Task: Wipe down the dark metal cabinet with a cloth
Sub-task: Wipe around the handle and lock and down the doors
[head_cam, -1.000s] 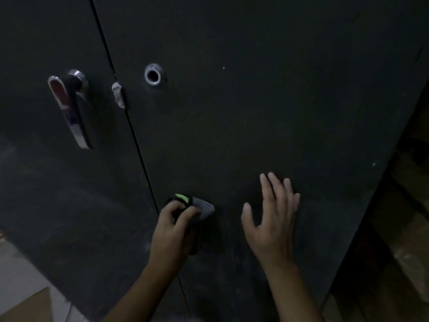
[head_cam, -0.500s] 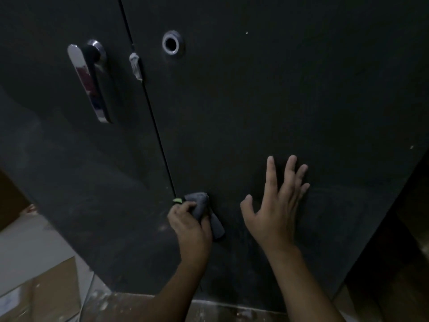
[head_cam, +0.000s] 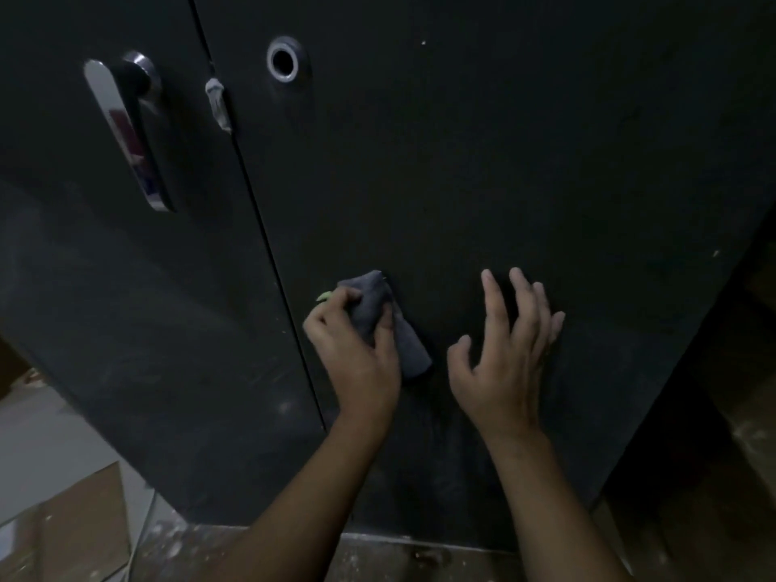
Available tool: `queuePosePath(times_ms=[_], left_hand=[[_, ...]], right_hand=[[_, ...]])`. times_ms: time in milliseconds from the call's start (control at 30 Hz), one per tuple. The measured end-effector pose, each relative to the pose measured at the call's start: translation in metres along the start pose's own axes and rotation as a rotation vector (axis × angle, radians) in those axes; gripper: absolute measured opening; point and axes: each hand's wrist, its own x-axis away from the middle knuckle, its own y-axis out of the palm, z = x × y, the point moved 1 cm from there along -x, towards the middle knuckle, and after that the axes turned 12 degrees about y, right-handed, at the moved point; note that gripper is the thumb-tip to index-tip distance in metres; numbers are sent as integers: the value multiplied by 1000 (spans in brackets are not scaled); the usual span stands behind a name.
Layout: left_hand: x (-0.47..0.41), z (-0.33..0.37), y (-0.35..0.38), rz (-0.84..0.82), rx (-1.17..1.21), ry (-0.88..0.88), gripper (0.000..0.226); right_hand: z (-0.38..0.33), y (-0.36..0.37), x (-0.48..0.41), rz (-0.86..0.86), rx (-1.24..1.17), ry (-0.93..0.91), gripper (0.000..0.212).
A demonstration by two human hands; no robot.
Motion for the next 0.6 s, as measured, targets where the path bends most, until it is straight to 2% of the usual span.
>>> queuePosePath(times_ms=[133, 200, 300, 367, 467, 600], left_hand=[[11, 36, 31, -286, 16, 165, 59], [9, 56, 47, -327, 25, 244, 59], [13, 75, 70, -321, 27, 339, 58], [22, 82, 87, -309, 31, 445, 49], [40, 89, 113, -325, 71, 616, 38], [71, 89, 137, -455, 75, 765, 34]], right_hand=[[16, -19, -23, 232, -180, 114, 69], [37, -30, -33, 340, -217, 213, 67], [69, -44, -38, 359, -396, 505, 66], [80, -54, -40, 382, -533, 643, 61], [86, -68, -45, 435, -640, 704, 51], [99, -83, -45, 365, -613, 725, 39]])
